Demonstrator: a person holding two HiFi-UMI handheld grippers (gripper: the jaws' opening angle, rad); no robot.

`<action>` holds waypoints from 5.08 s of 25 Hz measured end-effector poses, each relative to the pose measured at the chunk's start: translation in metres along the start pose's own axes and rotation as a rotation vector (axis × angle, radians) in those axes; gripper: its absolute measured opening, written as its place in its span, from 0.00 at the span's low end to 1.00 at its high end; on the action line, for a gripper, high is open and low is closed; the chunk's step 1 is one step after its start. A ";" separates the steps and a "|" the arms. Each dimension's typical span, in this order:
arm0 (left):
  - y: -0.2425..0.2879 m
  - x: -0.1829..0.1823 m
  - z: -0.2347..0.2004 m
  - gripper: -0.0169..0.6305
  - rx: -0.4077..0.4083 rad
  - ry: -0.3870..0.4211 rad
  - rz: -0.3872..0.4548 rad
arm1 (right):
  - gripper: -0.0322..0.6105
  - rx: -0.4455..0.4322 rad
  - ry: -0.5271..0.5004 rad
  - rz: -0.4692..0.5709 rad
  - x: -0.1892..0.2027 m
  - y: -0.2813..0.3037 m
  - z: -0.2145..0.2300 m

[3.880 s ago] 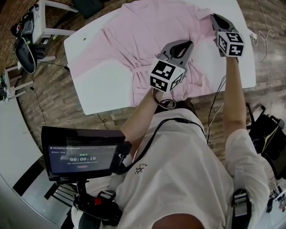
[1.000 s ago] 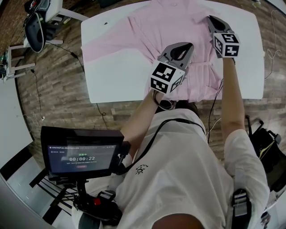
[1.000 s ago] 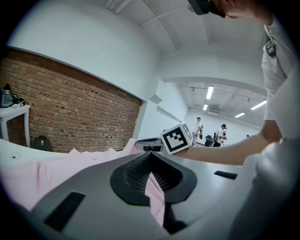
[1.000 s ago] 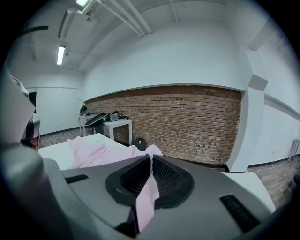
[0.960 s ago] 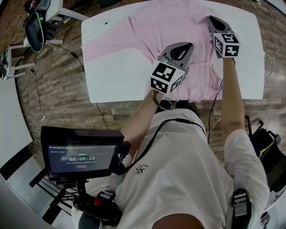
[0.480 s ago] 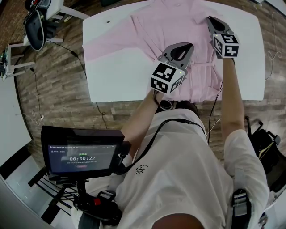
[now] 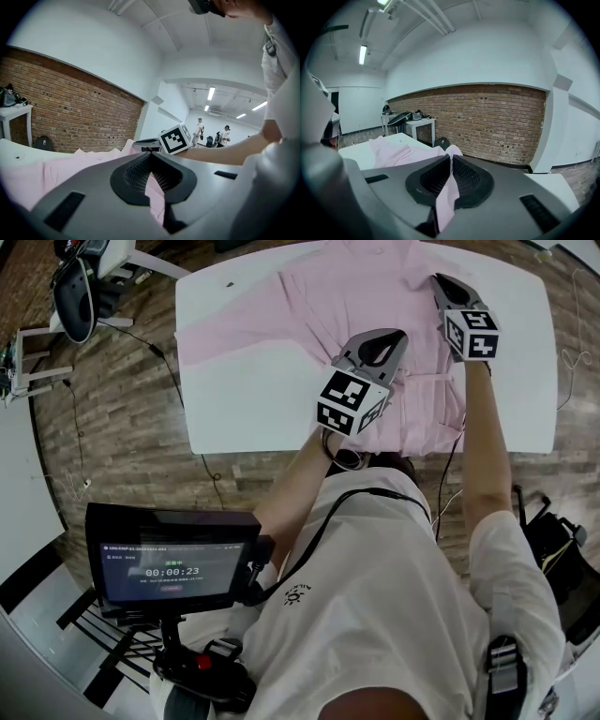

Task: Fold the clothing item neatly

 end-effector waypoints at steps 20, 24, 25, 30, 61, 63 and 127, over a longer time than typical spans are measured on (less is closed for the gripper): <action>-0.010 0.011 -0.010 0.03 -0.030 -0.018 -0.007 | 0.09 -0.058 -0.003 -0.001 -0.003 0.024 -0.032; -0.011 0.012 -0.011 0.03 -0.034 -0.021 -0.009 | 0.09 -0.068 -0.004 -0.002 -0.004 0.026 -0.037; -0.011 0.012 -0.011 0.03 -0.036 -0.023 -0.008 | 0.09 -0.072 -0.004 -0.002 -0.005 0.027 -0.039; -0.012 0.011 -0.013 0.03 -0.042 -0.028 -0.006 | 0.09 -0.095 0.003 0.003 -0.007 0.032 -0.051; -0.030 0.028 -0.029 0.03 -0.102 -0.059 -0.015 | 0.09 -0.235 -0.038 -0.036 0.013 0.066 -0.112; -0.029 0.028 -0.029 0.03 -0.101 -0.060 -0.014 | 0.09 -0.247 -0.053 -0.054 0.020 0.065 -0.118; 0.086 0.072 -0.111 0.08 -0.429 0.002 -0.462 | 0.28 -0.397 -0.079 -0.225 0.122 0.031 -0.016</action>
Point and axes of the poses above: the fingertips, and each gripper's own axes: y forward along the fingers, z to its right, x out of its underside, the point moved 6 cm from there along -y, backward along the fingers, and after that the axes turned 11 degrees about -z, right-handed, at the moved point
